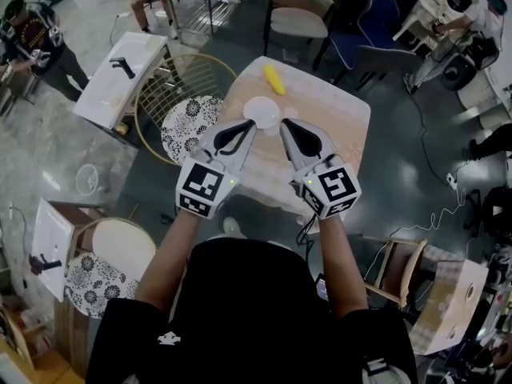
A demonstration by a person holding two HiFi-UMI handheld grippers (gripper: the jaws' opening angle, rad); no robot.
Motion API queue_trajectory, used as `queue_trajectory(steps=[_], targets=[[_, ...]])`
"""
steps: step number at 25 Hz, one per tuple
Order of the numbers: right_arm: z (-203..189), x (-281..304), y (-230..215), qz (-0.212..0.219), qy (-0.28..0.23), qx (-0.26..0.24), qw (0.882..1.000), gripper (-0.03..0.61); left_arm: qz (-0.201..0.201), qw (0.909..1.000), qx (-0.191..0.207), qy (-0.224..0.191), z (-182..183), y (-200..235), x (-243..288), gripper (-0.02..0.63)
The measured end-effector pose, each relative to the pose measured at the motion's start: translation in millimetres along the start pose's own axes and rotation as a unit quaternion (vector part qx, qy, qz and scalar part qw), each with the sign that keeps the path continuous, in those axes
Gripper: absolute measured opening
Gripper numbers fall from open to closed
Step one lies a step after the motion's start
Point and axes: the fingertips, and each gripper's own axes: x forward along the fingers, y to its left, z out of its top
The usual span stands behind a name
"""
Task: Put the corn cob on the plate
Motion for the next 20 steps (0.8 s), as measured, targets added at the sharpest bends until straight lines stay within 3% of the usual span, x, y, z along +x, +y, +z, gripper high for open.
queue_trajectory(steps=[13, 20], targets=[[-4, 17, -3, -0.018, 0.018, -0.012, 1.0, 0.002, 0.001, 0.9995, -0.031, -0.009, -13, 27, -4, 0.003], [-14, 25, -29, -0.016, 0.027, -0.006, 0.999, 0.003, 0.007, 0.9991, -0.041, 0.003, -24, 28, 12, 0.003]])
